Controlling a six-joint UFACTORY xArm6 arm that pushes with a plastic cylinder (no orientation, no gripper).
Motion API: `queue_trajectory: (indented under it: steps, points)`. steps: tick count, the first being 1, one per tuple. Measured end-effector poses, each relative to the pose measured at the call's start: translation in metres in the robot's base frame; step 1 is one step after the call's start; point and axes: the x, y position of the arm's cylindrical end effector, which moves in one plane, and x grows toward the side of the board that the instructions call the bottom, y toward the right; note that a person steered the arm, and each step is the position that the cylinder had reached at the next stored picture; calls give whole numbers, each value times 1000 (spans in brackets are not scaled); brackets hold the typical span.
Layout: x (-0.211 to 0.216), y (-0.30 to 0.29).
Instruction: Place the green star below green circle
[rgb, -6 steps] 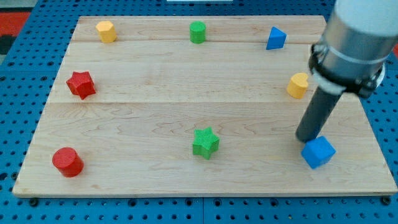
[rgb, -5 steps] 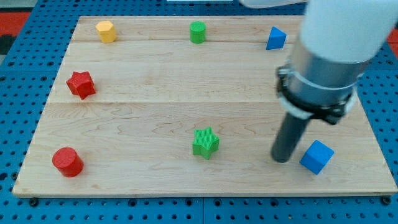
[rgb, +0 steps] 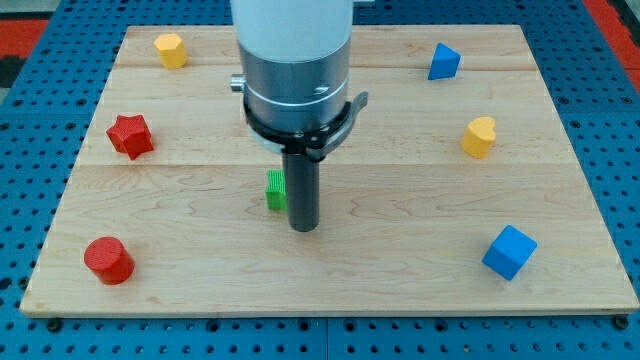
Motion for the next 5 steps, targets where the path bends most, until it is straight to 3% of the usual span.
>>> queue_trajectory:
  steps: [3,4,5]
  points:
    - [-91,1]
    - [-78,10]
    - [-71,-23]
